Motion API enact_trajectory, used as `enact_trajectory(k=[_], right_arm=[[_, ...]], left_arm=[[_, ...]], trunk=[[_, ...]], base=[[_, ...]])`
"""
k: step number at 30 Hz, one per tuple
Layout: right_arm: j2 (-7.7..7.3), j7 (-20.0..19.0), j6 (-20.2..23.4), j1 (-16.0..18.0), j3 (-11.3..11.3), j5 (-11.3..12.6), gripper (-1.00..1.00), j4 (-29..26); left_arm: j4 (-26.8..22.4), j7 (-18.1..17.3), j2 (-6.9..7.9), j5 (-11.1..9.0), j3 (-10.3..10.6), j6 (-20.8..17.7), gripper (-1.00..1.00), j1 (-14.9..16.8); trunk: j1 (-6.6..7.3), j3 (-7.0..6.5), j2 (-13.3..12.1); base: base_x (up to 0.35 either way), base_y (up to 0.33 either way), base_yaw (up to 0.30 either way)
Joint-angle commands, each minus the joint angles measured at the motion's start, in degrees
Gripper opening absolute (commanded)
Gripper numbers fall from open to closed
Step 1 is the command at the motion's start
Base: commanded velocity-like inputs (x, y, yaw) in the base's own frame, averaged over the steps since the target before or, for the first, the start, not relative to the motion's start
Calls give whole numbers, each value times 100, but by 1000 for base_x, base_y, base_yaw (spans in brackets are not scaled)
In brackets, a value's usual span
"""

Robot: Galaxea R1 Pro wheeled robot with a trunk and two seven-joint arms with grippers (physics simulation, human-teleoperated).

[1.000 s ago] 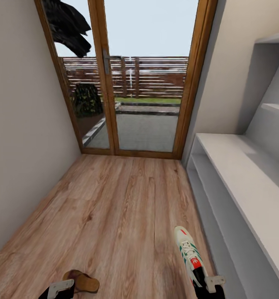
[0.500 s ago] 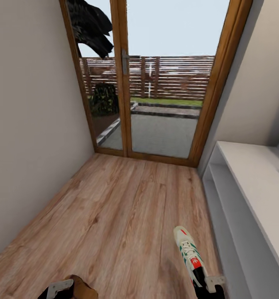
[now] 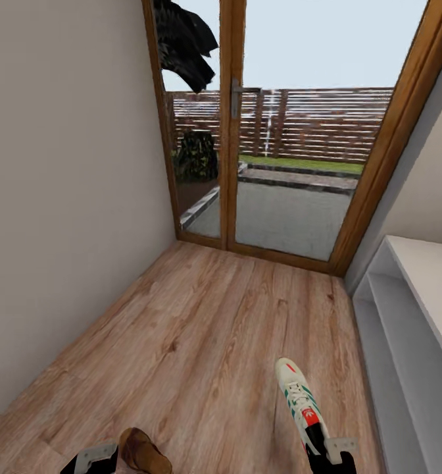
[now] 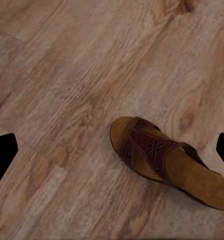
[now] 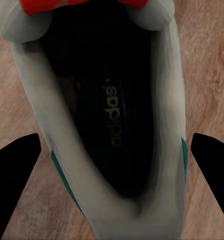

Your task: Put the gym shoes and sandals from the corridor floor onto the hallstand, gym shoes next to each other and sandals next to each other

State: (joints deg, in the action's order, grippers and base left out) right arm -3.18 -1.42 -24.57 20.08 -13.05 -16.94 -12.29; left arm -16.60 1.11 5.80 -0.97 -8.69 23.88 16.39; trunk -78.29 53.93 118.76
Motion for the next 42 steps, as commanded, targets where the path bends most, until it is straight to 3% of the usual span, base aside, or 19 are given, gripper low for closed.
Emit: enact_trajectory(k=[1, 26, 42], right_arm=[[1, -19, -22, 3, -49, -47, -100, 1], [1, -13, -22, 1, -49, -47, -100, -1], [-12, -40, -24, 4, -49, -75, -100, -1]], left_arm=[[8, 12, 0, -9, 7, 20, 100, 5], [8, 12, -8, -13, 7, 20, 100, 5], [8, 12, -9, -16, 7, 20, 100, 5]], trunk=[[1, 4, 2], [1, 4, 2], [1, 4, 2]], base=[[1, 0, 276], [48, -18, 274], [49, -47, 34]])
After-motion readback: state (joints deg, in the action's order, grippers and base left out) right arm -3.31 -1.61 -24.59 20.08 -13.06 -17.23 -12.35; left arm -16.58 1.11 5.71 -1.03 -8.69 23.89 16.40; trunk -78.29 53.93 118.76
